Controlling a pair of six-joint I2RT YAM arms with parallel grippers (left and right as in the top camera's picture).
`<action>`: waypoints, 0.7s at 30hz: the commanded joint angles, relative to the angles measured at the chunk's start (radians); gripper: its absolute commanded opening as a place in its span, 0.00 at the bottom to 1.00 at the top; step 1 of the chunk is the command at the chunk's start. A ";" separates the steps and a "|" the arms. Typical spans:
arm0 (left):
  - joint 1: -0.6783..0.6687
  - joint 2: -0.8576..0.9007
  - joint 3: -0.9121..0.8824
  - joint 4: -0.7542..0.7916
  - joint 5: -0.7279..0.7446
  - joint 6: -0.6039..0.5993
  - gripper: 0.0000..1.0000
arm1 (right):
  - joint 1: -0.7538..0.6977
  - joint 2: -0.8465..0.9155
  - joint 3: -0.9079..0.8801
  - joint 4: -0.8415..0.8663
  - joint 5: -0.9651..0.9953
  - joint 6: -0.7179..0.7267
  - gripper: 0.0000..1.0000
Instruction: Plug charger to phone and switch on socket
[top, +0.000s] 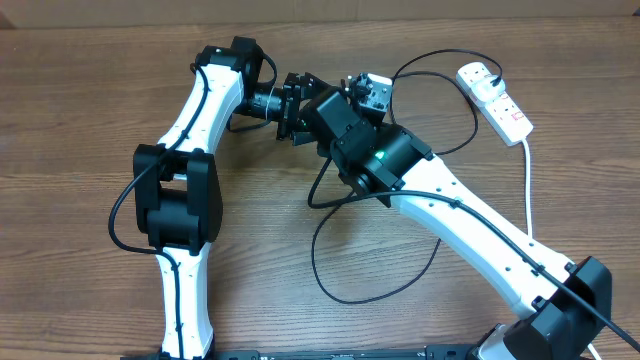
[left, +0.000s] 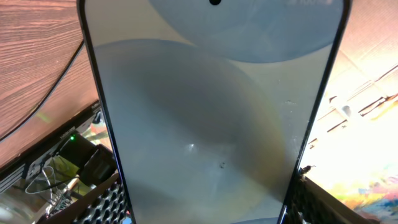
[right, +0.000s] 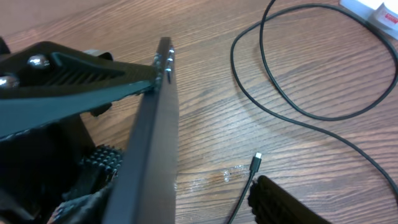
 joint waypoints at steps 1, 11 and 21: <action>-0.007 0.009 0.031 0.000 0.057 0.016 0.66 | -0.001 -0.003 0.026 0.008 -0.033 0.004 0.57; -0.008 0.009 0.031 0.001 0.056 0.016 0.66 | -0.001 -0.003 0.026 0.056 -0.089 -0.044 0.48; -0.007 0.009 0.031 0.005 0.044 0.014 0.66 | -0.001 -0.003 0.027 0.061 -0.093 -0.082 0.43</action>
